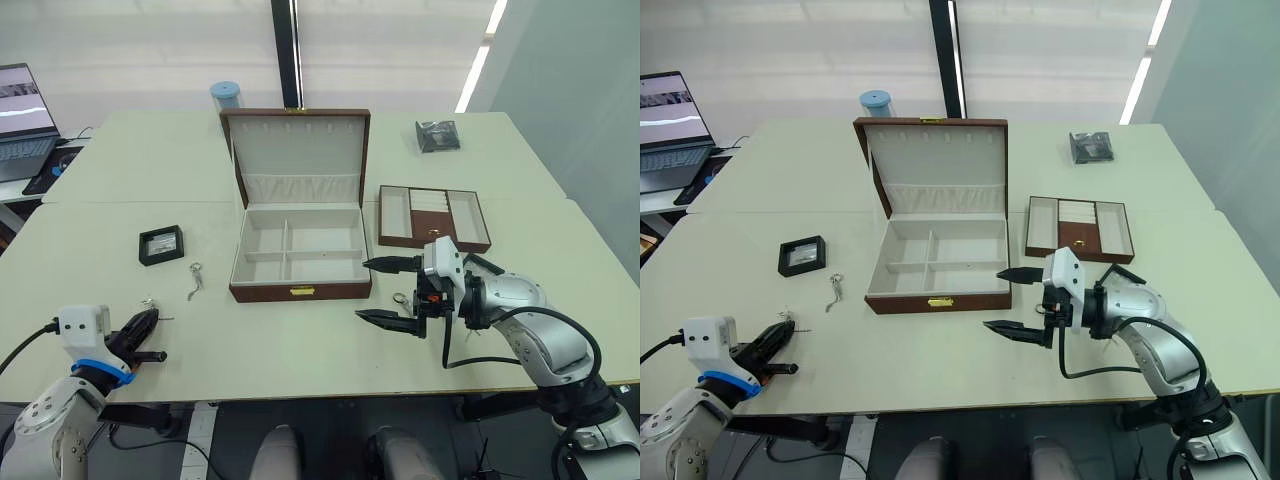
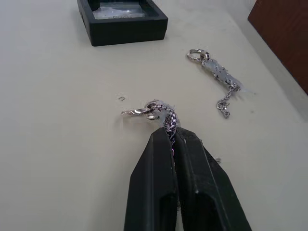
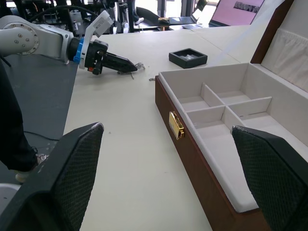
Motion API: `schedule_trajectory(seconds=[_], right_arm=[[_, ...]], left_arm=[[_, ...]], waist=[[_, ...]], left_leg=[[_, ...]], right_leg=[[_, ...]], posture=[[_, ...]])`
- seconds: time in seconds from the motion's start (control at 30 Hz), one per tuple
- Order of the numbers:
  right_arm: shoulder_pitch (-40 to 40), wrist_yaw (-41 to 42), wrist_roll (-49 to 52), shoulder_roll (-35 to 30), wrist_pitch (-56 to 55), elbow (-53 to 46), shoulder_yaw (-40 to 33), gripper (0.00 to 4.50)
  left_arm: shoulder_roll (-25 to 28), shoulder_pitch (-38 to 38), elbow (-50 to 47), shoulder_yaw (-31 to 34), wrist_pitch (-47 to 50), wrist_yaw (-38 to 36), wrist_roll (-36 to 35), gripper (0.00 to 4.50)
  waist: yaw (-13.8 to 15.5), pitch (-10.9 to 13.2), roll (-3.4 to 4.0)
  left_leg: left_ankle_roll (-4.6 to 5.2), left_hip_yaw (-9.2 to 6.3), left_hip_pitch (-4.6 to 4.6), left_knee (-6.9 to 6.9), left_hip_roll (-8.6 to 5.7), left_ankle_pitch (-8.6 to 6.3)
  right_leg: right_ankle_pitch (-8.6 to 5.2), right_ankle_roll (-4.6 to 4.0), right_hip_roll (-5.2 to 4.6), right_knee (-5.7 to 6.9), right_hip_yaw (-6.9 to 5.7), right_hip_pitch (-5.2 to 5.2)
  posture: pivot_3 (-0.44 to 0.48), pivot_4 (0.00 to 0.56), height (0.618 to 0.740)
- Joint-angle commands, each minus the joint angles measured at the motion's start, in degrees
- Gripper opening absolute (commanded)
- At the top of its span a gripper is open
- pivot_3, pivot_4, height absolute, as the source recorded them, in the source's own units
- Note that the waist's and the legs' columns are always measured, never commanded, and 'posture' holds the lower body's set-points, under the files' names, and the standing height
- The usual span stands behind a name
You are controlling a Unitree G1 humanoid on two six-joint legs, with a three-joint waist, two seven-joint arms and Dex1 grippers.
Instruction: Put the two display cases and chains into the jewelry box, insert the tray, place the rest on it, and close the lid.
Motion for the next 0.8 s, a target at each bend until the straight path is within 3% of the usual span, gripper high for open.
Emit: schedule_trajectory(seconds=[0.03,0.4,0.8], right_arm=[[-0.3,0.3,1.9,-0.9,0.2,-2.1,-2.9,4.50],[1.6,-3.0,3.1,-2.2,2.1,-4.0,-7.4,4.50],[5.3,-8.8,2.0,-1.3,1.8,-7.3,-8.6,4.50]], left_arm=[[2.9,-1.4,-6.6,2.8,3.4,0.1,-4.2,0.03],[5.9,-10.8,-15.6,-2.9,13.6,2.6,-9.3,0.03],[5.5,-26.4,-10.3,-13.5,16.4,0.7,-7.7,0.03]], waist=[[0.0,0.0,0.00],[0.0,0.0,0.01],[0.0,0.0,0.00]], left_leg=[[0.00,-0.01,0.00,0.00,0.00,0.00],[0.00,0.00,-0.01,0.00,-0.01,0.00],[-0.01,0.02,-0.02,-0.03,-0.02,0.00]], right_leg=[[0.00,0.00,0.00,0.00,0.00,0.00],[0.00,0.00,0.02,-0.03,0.02,0.01],[0.00,0.01,0.11,-0.07,0.05,-0.01]], posture=[[0.000,0.150,0.740],[0.000,0.150,0.740],[0.000,0.150,0.740]])
